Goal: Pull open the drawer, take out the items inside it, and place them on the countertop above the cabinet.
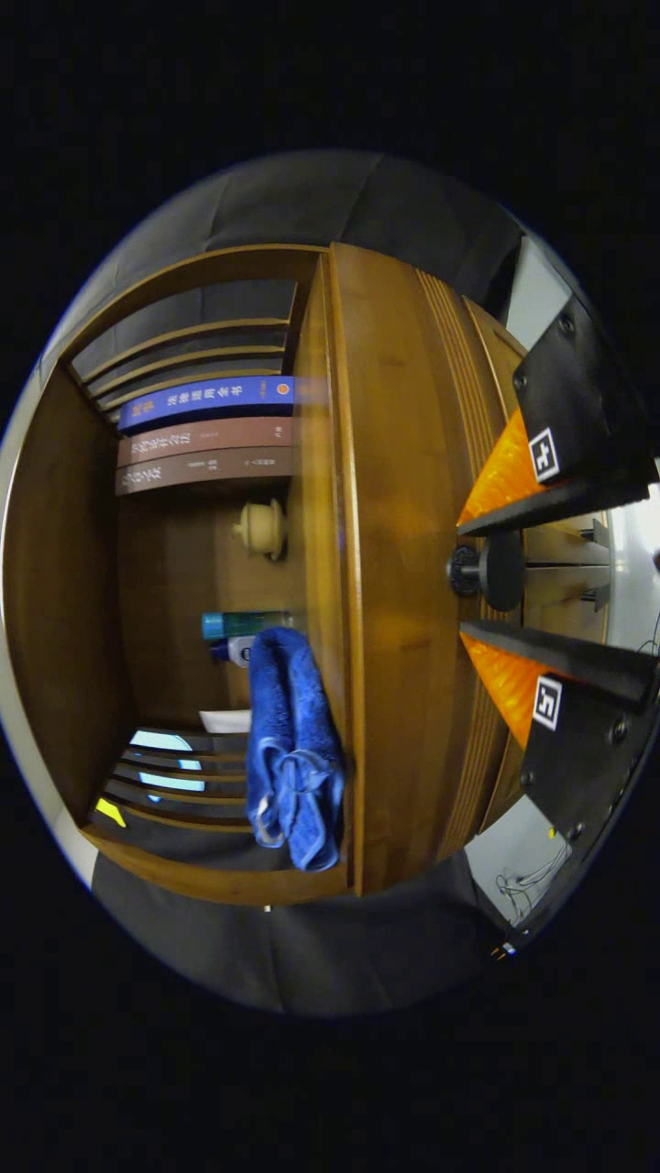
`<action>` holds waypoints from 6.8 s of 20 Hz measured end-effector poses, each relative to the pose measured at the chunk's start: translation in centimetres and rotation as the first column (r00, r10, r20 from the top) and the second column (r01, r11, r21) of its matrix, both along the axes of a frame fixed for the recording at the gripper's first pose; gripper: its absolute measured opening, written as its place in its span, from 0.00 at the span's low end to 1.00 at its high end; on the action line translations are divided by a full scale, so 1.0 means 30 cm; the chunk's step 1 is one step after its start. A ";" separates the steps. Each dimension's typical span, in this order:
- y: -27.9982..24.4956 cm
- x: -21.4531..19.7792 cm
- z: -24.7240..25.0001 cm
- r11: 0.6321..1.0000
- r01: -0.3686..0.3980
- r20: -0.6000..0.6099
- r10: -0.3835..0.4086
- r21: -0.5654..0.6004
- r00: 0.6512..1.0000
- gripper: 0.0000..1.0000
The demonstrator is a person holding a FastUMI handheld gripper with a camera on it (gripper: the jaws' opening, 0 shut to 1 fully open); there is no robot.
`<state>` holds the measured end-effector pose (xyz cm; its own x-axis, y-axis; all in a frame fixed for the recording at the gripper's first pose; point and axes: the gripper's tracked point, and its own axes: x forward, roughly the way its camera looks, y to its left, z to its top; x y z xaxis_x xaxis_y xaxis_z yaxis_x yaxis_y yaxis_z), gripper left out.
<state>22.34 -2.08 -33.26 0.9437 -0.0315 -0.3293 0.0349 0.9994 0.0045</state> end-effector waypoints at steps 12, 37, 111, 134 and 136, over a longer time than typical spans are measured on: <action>-0.004 -0.073 0.022 0.999 -0.012 0.020 0.011 0.037 1.000 0.30; 0.002 -0.496 0.044 0.996 -0.014 0.002 0.014 0.086 1.000 0.29; -0.030 0.135 0.471 0.984 -0.139 -0.562 0.175 0.107 0.808 0.21; -0.153 0.623 0.327 1.000 -0.026 -0.531 0.027 0.009 0.847 0.84; -0.161 0.600 0.346 1.000 -0.018 -0.509 0.023 0.015 0.860 1.00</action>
<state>40.35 -6.92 -22.87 0.6445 -0.0081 -0.7646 0.0140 0.9999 0.0011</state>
